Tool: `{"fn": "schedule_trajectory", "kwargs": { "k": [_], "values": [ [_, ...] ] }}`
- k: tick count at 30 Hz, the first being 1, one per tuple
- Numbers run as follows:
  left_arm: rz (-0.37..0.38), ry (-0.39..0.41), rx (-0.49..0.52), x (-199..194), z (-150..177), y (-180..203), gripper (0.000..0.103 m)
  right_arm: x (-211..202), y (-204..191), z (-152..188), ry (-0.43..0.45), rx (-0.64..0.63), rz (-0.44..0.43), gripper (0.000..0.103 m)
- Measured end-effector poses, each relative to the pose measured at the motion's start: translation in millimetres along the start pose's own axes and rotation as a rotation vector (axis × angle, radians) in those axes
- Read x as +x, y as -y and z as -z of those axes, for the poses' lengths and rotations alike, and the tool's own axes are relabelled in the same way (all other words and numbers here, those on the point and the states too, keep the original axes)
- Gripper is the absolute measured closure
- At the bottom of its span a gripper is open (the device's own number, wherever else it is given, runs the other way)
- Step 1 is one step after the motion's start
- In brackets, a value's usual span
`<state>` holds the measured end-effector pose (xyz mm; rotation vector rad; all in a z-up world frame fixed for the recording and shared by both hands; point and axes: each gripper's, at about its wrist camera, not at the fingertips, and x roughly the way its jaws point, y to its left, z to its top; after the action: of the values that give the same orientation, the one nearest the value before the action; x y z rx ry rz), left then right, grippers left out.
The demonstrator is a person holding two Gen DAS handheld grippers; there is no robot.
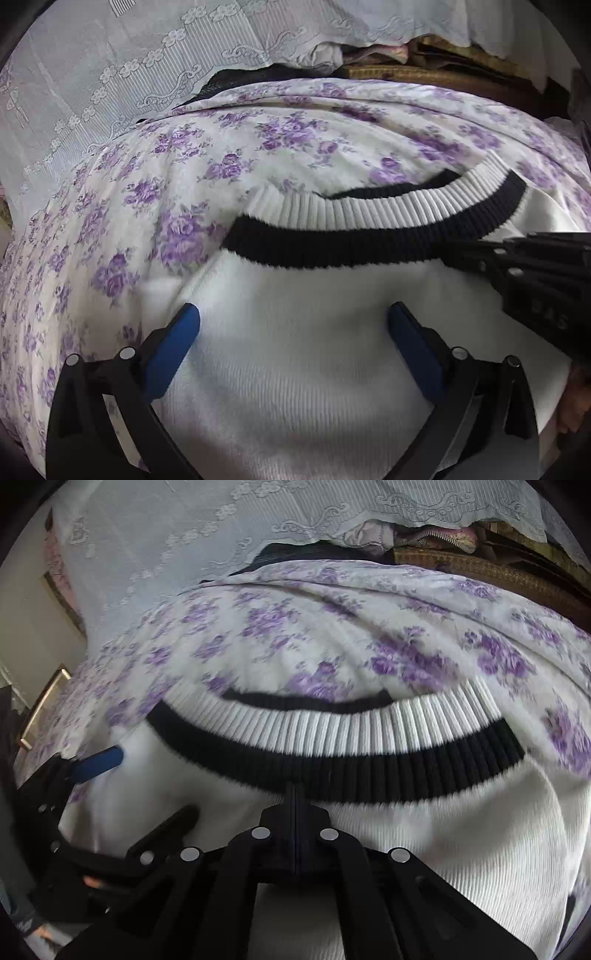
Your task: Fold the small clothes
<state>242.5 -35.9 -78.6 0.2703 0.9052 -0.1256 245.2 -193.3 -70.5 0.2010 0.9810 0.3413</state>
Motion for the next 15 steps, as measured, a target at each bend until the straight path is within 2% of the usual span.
{"fn": "schedule_trajectory", "kwargs": {
  "k": [4, 7, 9, 10, 12, 15],
  "values": [
    [-0.024, 0.017, -0.033, 0, 0, -4, 0.004, -6, 10, 1, 0.042, 0.084, -0.052, 0.103],
    [0.025, 0.037, -0.048, -19, 10, -10, 0.004, -36, 6, 15, 0.110, 0.068, -0.025, 0.097],
    [0.073, 0.063, -0.037, -36, 20, -13, 0.004, -54, 1, 26, 0.131, 0.049, -0.053, 0.097],
    [0.071, 0.067, -0.024, -38, 23, -12, 0.004, -58, 3, 30, 0.131, 0.045, -0.060, 0.097],
    [-0.013, 0.039, 0.022, -28, 29, -4, 0.004, -50, 2, 40, 0.082, 0.021, -0.029, 0.095],
    [-0.001, 0.037, 0.002, -18, 32, -5, 0.004, -43, 17, 43, 0.081, 0.054, -0.070, 0.101]
  ]
}}
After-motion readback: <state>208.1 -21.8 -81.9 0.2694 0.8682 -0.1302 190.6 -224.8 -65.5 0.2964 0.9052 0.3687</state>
